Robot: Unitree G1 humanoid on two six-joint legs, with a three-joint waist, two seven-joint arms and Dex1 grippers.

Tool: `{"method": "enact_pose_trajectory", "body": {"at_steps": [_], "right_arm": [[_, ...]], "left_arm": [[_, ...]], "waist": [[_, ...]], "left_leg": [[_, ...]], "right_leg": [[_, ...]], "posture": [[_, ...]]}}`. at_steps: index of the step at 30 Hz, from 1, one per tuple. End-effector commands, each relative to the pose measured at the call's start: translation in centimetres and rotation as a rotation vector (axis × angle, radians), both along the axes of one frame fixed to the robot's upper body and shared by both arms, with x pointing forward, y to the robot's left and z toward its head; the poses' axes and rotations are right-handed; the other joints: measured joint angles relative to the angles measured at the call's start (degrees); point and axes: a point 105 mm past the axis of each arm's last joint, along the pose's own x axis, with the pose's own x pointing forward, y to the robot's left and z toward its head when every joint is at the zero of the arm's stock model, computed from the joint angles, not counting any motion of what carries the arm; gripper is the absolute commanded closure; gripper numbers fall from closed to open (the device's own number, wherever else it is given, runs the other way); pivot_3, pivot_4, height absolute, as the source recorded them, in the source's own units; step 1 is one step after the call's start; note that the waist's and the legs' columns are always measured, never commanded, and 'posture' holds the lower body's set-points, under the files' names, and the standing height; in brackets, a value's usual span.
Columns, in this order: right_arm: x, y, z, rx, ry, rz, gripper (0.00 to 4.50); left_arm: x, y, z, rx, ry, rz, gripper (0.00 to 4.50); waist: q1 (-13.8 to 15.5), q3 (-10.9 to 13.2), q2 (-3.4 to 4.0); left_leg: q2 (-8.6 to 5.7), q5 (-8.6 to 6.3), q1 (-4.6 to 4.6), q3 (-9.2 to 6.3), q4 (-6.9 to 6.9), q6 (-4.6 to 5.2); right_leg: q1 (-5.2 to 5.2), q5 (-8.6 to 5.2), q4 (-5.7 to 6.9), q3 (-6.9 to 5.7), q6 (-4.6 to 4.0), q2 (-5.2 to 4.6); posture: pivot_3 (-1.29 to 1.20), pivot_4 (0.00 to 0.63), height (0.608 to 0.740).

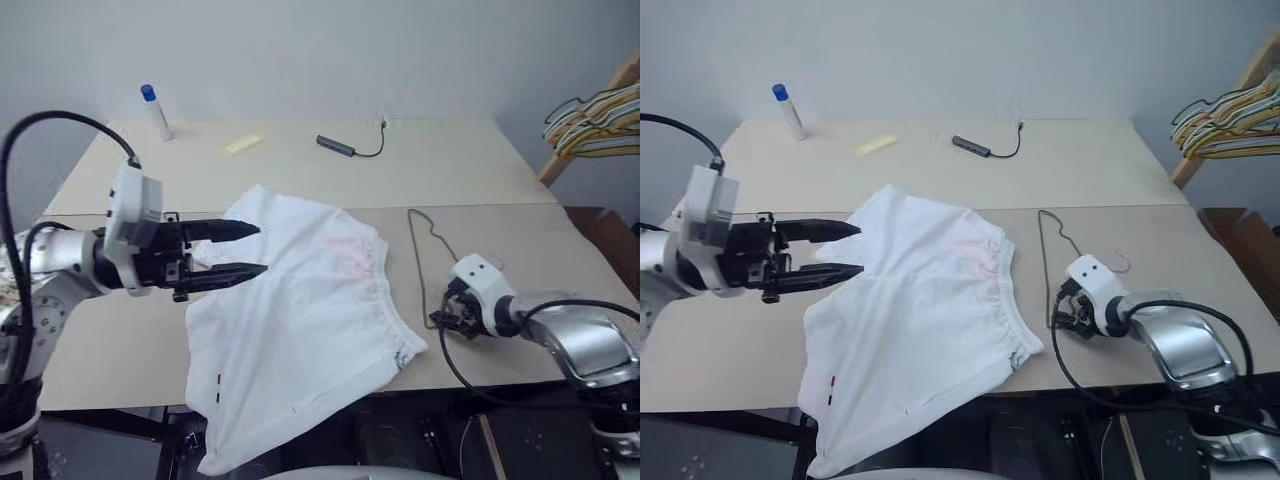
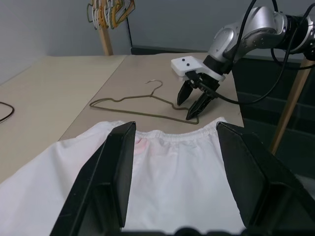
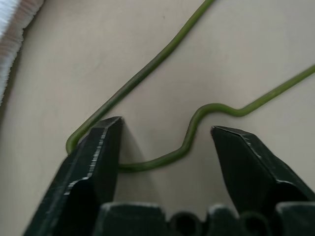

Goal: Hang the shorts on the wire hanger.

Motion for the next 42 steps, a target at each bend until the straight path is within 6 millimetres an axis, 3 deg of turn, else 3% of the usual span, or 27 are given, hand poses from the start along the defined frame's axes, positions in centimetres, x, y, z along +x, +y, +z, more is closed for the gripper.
{"method": "enact_pose_trajectory", "body": {"at_steps": [1,8,12,14,18,21,25,29,33,37,42], "right_arm": [[0.8,-1.9,0.4,-0.087,-0.041,-0.083,2.07],[1.2,-3.3,1.3,-0.217,-0.110,-0.046,4.44],[1.6,-3.8,2.4,-0.287,-0.173,0.008,4.47],[2.3,-4.1,3.9,-0.355,-0.271,0.071,4.47],[4.1,-3.9,7.8,-0.487,-0.559,0.218,4.47],[4.9,-2.3,11.1,-0.606,-0.847,0.423,4.47],[5.1,-0.6,13.6,-0.733,-1.120,0.606,4.47],[5.0,0.6,14.5,-0.864,-1.313,0.777,4.50],[4.8,1.6,14.1,-0.908,-1.400,0.890,4.50],[4.6,3.0,14.7,-0.915,-1.503,0.942,4.50],[4.5,4.5,15.4,-0.908,-1.550,0.987,4.50]], "left_arm": [[0.4,-0.6,1.1,-0.017,-0.075,0.002,1.68],[1.7,-1.6,1.1,-0.050,-0.113,0.015,1.68],[2.3,-1.9,1.2,-0.057,-0.132,0.010,1.68],[2.7,-2.0,1.3,-0.065,-0.143,0.016,1.68],[4.3,-2.2,2.0,-0.090,-0.164,0.061,1.68],[6.6,-2.4,3.0,-0.120,-0.110,0.156,1.68],[8.3,-2.7,3.8,-0.152,-0.090,0.209,1.68],[8.8,-2.5,3.3,-0.091,-0.050,0.197,1.14],[9.0,-2.5,3.1,-0.032,-0.046,0.181,0.04],[9.9,-2.8,2.0,0.035,0.009,0.182,0.04],[8.9,-4.1,-1.2,0.155,0.118,0.059,0.04]], "waist": [[-0.01,-0.02,-0.03],[0.20,-0.08,0.06],[-0.27,-0.13,0.14],[-0.60,-0.17,0.20],[-1.40,-0.38,0.32],[-1.99,-0.44,0.34],[-3.54,-0.62,0.50],[-5.54,-0.68,0.56],[-7.14,-0.69,0.57],[-8.05,-0.72,0.60],[-9.48,-0.76,0.66]], "left_leg": [[0.00,0.00,-0.01,0.00,0.05,0.00],[-0.10,0.01,-0.35,-0.03,0.12,0.01],[-0.10,-0.01,-0.60,-0.05,0.11,0.04],[-0.11,-0.01,-0.80,-0.05,0.11,0.04],[-0.15,0.00,-0.92,-0.04,0.16,0.05],[-0.15,0.00,-0.92,-0.05,0.19,0.05],[-0.22,0.00,-0.93,-0.05,0.24,0.05],[-0.32,0.00,-0.99,-0.01,0.23,0.05],[-0.35,0.00,-1.02,-0.03,0.23,0.06],[-0.45,0.01,-0.95,-0.06,0.24,0.06],[-0.67,0.02,-0.80,-0.07,0.24,0.08]], "right_leg": [[0.00,0.01,0.00,0.01,-0.01,0.00],[-0.16,0.09,-0.06,0.03,0.14,-0.04],[-0.42,0.37,-0.04,0.04,0.62,-0.02],[-0.68,0.39,-0.01,0.06,0.65,-0.02],[-0.78,0.44,0.00,0.09,0.74,-0.03],[-0.78,0.47,-0.01,0.10,0.78,-0.02],[-0.75,0.51,-0.03,0.18,0.86,-0.05],[-0.83,0.54,-0.02,0.33,0.90,-0.14],[-0.85,0.57,0.00,0.41,0.91,-0.14],[-0.82,0.60,0.03,0.53,0.97,-0.18],[-0.70,0.65,0.07,0.74,1.11,-0.29]], "posture": [[-0.02,0.052,0.740],[-0.04,0.036,0.740],[-0.06,0.026,0.740],[-0.07,0.016,0.740],[-0.09,0.000,0.740],[-0.11,0.000,0.740],[-0.13,0.000,0.740],[-0.13,0.000,0.740],[-0.14,0.000,0.740],[-0.14,0.000,0.740],[-0.15,0.000,0.740]]}}
